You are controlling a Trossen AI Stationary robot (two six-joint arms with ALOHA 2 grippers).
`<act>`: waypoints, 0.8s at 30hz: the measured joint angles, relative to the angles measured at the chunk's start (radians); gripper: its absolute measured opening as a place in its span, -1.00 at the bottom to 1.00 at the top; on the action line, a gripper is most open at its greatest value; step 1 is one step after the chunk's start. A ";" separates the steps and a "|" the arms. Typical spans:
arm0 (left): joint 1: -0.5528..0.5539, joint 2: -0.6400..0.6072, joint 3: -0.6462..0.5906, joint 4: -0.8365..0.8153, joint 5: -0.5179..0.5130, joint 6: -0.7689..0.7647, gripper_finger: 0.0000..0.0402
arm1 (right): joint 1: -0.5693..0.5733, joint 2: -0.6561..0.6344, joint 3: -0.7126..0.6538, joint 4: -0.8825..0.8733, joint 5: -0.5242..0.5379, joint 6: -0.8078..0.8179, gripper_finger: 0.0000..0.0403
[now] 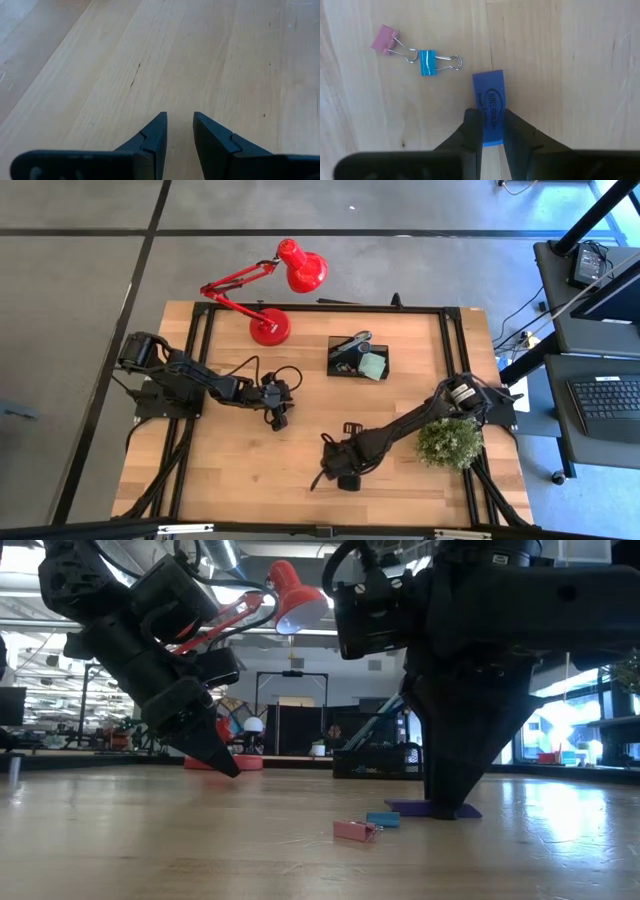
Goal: Pick and place office supplies into organizer
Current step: Put the blue eraser into the black desk organizer
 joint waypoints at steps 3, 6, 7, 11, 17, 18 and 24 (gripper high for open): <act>0.000 0.000 0.000 0.000 0.000 0.000 -0.56 | -0.001 0.003 0.041 -0.037 -0.004 -0.003 -0.72; 0.000 0.000 0.000 0.000 0.000 0.000 -0.56 | -0.002 0.014 0.110 -0.119 -0.004 -0.004 -0.72; 0.000 0.000 0.000 0.000 0.000 0.000 -0.56 | -0.002 0.016 0.137 -0.168 0.004 -0.005 -0.72; 0.000 0.000 0.000 0.001 0.000 0.000 -0.56 | -0.010 0.010 0.250 -0.316 0.050 -0.008 -0.73; 0.000 0.000 0.000 0.000 0.000 0.000 -0.56 | -0.036 0.010 0.395 -0.569 0.192 -0.051 -0.73; 0.000 0.000 0.000 0.000 0.000 0.000 -0.56 | -0.044 0.009 0.415 -0.611 0.217 -0.060 -0.73; 0.000 0.000 0.000 0.000 0.000 0.000 -0.56 | -0.133 0.008 0.476 -0.734 0.294 -0.142 -0.73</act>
